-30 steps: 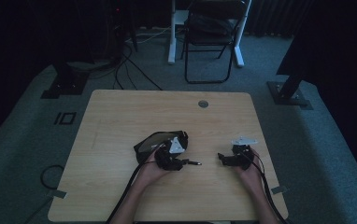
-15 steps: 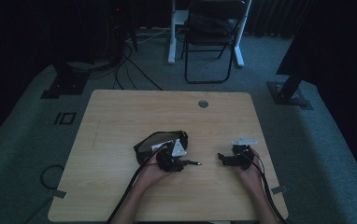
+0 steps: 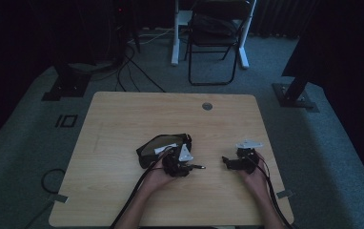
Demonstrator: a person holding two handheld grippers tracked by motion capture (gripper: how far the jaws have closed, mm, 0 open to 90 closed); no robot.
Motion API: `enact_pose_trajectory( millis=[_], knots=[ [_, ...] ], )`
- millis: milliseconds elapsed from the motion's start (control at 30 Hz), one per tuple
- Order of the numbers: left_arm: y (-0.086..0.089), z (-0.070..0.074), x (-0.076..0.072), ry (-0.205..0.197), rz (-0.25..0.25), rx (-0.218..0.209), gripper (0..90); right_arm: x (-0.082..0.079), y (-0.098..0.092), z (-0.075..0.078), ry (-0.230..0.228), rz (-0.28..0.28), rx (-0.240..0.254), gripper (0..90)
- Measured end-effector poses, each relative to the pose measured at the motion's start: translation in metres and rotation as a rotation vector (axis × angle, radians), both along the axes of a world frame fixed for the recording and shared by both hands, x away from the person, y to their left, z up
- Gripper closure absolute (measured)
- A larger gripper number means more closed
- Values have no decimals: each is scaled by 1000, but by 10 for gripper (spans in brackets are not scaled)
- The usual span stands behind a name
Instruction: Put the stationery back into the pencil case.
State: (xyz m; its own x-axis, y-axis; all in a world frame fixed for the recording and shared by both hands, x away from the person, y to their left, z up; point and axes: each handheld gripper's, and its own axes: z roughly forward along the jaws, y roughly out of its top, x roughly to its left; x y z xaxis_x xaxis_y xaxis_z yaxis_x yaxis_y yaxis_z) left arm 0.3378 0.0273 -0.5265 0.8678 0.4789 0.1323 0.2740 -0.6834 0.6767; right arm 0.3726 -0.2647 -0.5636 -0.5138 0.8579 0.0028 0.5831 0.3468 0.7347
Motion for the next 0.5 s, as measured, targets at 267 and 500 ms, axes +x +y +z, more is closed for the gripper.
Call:
enact_pose_trajectory(
  millis=[267,500],
  knots=[
    [-3,-7,2,-11,6,50,641,0,0,0,0,0,0,128],
    [-5,-11,1,-20,7,73,681,0,0,0,0,0,0,128]
  ],
)
